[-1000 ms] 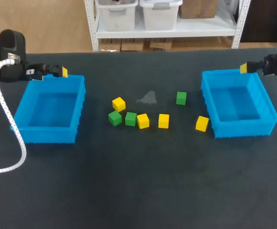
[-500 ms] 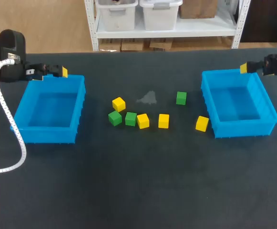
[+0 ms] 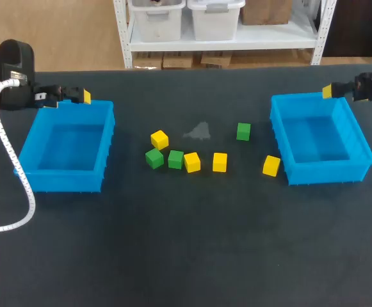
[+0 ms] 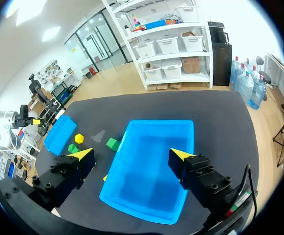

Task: Put the green cubes in the right bin and the yellow cubes in the left bin.

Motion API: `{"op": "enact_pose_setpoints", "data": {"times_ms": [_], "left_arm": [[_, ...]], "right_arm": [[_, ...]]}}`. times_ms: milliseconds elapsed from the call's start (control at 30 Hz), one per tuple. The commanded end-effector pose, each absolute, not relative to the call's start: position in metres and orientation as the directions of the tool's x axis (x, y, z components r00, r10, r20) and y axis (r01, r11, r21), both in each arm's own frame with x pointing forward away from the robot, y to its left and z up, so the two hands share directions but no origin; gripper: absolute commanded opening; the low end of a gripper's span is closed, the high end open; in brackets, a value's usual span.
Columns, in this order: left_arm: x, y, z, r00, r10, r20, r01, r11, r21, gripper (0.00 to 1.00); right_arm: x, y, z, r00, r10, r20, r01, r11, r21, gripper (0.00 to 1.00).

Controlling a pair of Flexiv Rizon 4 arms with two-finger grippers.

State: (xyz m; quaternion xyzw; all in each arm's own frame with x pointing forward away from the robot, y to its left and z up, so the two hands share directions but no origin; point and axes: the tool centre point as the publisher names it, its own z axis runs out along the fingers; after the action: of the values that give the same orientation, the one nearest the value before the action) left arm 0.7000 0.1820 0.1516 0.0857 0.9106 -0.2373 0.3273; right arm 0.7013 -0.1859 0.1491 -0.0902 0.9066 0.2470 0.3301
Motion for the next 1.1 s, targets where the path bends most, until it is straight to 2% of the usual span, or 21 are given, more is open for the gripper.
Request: {"op": "enact_pose_setpoints", "data": {"times_ms": [33, 400, 667, 1100], "left_arm": [[0.7, 0.184, 0.15, -0.767, 0.0, -0.642, 0.32, 0.867, -0.382, 1.0], [0.7, 0.184, 0.15, -0.767, 0.0, -0.642, 0.32, 0.867, -0.382, 1.0], [0.7, 0.184, 0.15, -0.767, 0.0, -0.642, 0.32, 0.867, -0.382, 1.0], [0.7, 0.184, 0.15, -0.767, 0.0, -0.642, 0.32, 0.867, -0.382, 1.0]], "right_arm": [[0.701, -0.186, 0.149, -0.766, -0.001, -0.643, -0.325, 0.863, 0.387, 1.0], [0.704, -0.183, 0.153, -0.768, -0.015, -0.64, -0.335, 0.861, 0.382, 1.0], [0.725, -0.145, 0.169, -0.737, -0.219, -0.639, -0.418, 0.891, 0.177, 1.0], [0.74, -0.089, 0.155, -0.653, -0.531, -0.54, -0.627, 0.779, -0.007, 1.0]]}}
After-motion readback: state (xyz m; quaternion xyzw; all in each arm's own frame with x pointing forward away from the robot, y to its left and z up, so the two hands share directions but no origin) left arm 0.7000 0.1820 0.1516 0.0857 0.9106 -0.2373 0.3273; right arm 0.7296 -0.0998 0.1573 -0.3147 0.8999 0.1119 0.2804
